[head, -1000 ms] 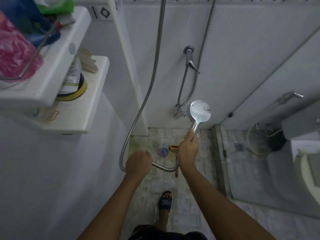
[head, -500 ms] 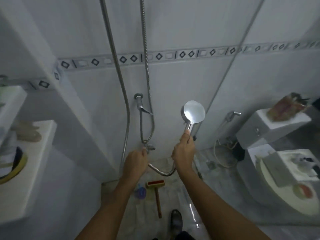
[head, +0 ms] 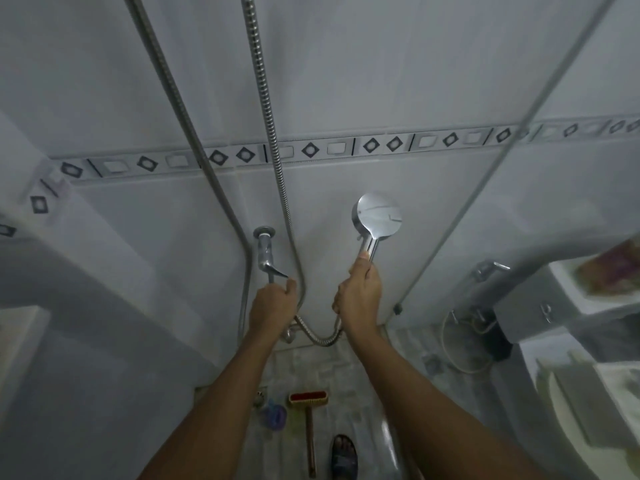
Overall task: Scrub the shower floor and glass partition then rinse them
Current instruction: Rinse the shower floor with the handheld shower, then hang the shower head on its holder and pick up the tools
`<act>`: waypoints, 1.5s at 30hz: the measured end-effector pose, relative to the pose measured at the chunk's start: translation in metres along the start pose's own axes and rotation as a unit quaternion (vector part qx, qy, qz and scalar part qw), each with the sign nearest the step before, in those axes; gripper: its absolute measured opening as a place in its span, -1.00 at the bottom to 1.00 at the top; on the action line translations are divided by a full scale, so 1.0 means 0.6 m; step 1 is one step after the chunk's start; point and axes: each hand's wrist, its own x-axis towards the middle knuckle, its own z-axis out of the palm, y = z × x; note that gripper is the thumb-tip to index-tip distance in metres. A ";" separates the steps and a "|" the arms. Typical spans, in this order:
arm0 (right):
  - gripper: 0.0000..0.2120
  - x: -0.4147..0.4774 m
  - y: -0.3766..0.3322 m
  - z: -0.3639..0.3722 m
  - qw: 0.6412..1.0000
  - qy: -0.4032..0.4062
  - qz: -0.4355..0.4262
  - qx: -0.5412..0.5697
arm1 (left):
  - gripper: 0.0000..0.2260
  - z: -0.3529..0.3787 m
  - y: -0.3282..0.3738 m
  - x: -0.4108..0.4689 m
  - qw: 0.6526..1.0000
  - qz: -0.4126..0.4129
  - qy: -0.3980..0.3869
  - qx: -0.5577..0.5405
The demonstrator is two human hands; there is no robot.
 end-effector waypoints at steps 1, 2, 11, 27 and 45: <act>-0.60 0.011 0.000 0.006 1.000 -0.004 -0.006 0.004 | -0.38 0.005 0.003 0.017 1.000 -0.008 0.002 0.000; -0.61 0.018 0.001 0.010 1.000 -0.008 -0.013 0.010 | -0.42 0.007 0.007 0.029 1.000 -0.015 0.002 0.004; -0.63 0.045 0.003 0.041 0.998 -0.062 -0.024 0.012 | -0.59 -0.006 -0.010 0.061 0.994 -0.081 0.040 0.060; -0.63 0.057 -0.228 -0.006 0.975 -0.060 -0.186 0.107 | -0.42 -0.131 0.206 0.023 0.997 0.067 0.039 -0.002; -0.83 -0.024 -0.999 -0.045 0.808 -0.173 -0.519 0.217 | -0.38 -0.408 0.721 -0.188 0.868 0.399 -0.003 -0.295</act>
